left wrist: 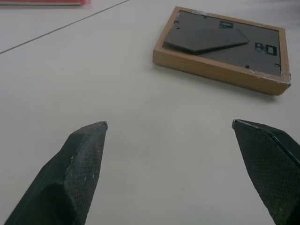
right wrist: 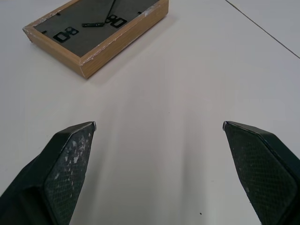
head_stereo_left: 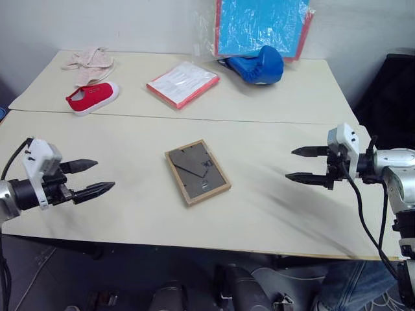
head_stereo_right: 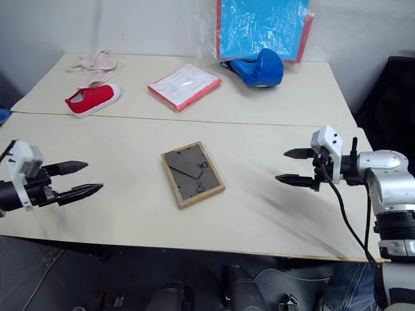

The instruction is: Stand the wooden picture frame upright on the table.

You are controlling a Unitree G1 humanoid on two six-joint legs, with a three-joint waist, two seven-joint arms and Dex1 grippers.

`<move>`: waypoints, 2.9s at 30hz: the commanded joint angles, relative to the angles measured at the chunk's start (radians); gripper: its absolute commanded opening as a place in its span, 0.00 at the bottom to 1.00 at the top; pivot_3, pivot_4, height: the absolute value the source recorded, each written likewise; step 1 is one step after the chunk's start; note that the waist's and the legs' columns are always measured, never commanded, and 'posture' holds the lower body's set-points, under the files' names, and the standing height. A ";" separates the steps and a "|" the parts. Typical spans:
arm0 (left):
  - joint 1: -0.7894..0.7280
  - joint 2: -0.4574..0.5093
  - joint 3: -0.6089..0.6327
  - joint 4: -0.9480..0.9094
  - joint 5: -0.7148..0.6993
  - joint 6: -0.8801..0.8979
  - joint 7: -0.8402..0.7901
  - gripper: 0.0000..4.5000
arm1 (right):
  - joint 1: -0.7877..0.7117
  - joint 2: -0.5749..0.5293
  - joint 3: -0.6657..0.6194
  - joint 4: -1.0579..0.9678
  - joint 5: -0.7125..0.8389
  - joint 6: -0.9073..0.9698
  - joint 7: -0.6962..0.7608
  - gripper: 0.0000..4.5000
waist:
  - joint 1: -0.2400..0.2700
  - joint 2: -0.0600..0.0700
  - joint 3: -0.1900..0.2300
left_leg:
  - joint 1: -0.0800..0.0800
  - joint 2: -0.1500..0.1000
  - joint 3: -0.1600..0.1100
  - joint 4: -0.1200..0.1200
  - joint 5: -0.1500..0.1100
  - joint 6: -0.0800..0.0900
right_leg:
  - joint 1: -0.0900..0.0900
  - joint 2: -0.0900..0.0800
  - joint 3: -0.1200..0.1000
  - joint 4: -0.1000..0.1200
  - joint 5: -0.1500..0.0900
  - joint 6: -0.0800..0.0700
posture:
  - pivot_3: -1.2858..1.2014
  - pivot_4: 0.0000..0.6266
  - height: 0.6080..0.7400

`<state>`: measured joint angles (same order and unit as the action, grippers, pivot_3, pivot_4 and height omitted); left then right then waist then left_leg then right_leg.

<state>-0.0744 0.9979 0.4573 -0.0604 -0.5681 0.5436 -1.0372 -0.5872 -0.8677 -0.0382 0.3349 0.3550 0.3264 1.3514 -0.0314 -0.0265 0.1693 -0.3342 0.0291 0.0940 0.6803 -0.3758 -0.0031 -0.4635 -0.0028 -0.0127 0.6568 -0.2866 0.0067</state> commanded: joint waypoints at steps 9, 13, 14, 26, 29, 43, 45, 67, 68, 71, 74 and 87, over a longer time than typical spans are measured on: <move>0.018 -0.011 -0.015 -0.030 0.052 -0.045 0.029 1.00 | -0.011 0.039 0.002 -0.059 -0.019 -0.002 -0.060 1.00 | 0.000 0.001 0.001 | 0.000 0.000 0.000 0.000 0.000 0.000 | 0.000 -0.001 0.000 0.000 0.000 0.000 | 0.52 0.24 1.00; -0.030 0.006 -0.125 0.017 0.137 -0.152 -0.020 0.92 | -0.046 0.078 0.045 -0.082 -0.056 -0.014 -0.090 0.89 | -0.002 0.001 0.001 | 0.000 0.000 0.000 0.000 0.000 0.000 | 0.000 -0.001 0.000 0.000 0.000 0.000 | 0.52 0.24 1.00; -0.049 0.007 -0.157 0.032 0.157 -0.173 -0.034 0.87 | -0.055 0.088 0.058 -0.090 -0.063 -0.011 -0.093 0.81 | -0.001 0.001 0.001 | 0.000 0.000 0.000 0.000 0.000 0.000 | 0.000 -0.001 0.000 0.000 0.000 0.000 | 0.52 0.24 1.00; -0.544 -0.173 -0.575 0.505 0.445 -0.457 -0.180 0.06 | -0.212 0.321 0.276 0.115 -0.284 -0.183 -0.202 0.00 | 0.001 0.001 0.001 | -0.002 -0.001 0.001 0.003 0.002 -0.004 | -0.001 0.000 -0.001 0.002 0.000 0.000 | 0.52 0.24 1.00; -0.599 -0.225 -0.597 0.579 0.471 -0.470 -0.171 0.00 | -0.219 0.360 0.298 0.154 -0.314 -0.205 -0.224 0.00 | -0.002 0.001 0.001 | -0.002 -0.001 0.001 0.003 0.002 -0.004 | -0.001 0.000 -0.001 0.005 0.000 0.000 | 0.52 0.24 1.00; -0.827 -0.418 -0.503 0.901 0.442 -0.433 -0.066 0.00 | -0.013 0.360 0.318 -0.279 -0.254 -0.001 -0.189 0.00 | -0.002 0.001 0.000 | -0.003 0.000 0.000 0.004 0.003 -0.005 | -0.001 -0.001 -0.003 0.006 0.000 0.001 | 0.52 0.24 1.00; -0.826 -0.420 -0.483 0.903 0.431 -0.409 -0.067 0.00 | -0.004 0.356 0.315 -0.294 -0.251 0.008 -0.192 0.00 | -0.003 0.001 0.001 | -0.002 -0.001 0.000 0.004 0.003 -0.005 | -0.001 -0.001 -0.003 0.006 0.000 0.001 | 0.52 0.24 1.00; -0.644 -0.417 -0.510 0.471 0.150 0.828 -0.067 0.99 | -0.139 0.334 0.460 -0.039 -0.552 -0.487 -0.255 0.00 | -0.011 0.002 -0.004 | 0.001 -0.002 -0.001 0.005 0.003 -0.005 | 0.002 -0.002 -0.002 0.006 0.000 0.001 | 0.52 0.24 1.00; -0.637 -0.424 -0.524 0.457 0.150 0.823 -0.060 0.99 | -0.138 0.341 0.464 -0.046 -0.556 -0.485 -0.254 0.00 | -0.009 0.002 -0.005 | 0.002 -0.002 -0.001 0.006 0.003 -0.005 | 0.002 -0.002 -0.002 0.006 0.000 0.001 | 0.52 0.24 1.00; -0.624 -0.461 -0.554 0.438 0.141 0.841 -0.027 0.99 | -0.139 0.367 0.476 -0.062 -0.568 -0.480 -0.257 0.00 | -0.003 0.003 -0.009 | 0.003 -0.002 -0.001 0.006 0.003 -0.005 | 0.003 -0.002 -0.001 0.006 0.000 0.001 | 0.52 0.24 1.00; -0.630 -0.511 -0.564 0.438 0.134 0.845 0.005 0.99 | -0.145 0.394 0.484 -0.058 -0.582 -0.474 -0.267 0.00 | 0.003 0.006 -0.015 | 0.003 -0.003 -0.001 0.005 0.003 -0.005 | 0.004 -0.003 -0.001 0.006 0.000 0.001 | 0.52 0.24 1.00; -0.676 -0.516 -0.483 0.445 0.060 0.860 0.033 0.60 | -0.124 0.381 0.476 -0.063 -0.591 -0.485 -0.258 0.00 | 0.001 0.007 -0.019 | 0.003 -0.003 -0.001 0.005 0.003 -0.004 | 0.004 -0.003 -0.001 0.006 0.000 0.001 | 0.52 0.24 1.00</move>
<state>-0.7651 0.4687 -0.0113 0.4002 -0.4749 1.3927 -0.9826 -0.7230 -0.4792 0.4311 0.3032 -0.2368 -0.1517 1.0862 -0.0304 -0.0190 0.1500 -0.3317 0.0257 0.0927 0.6856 -0.3728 -0.0076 -0.4602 -0.0056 -0.0140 0.6626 -0.2863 0.0075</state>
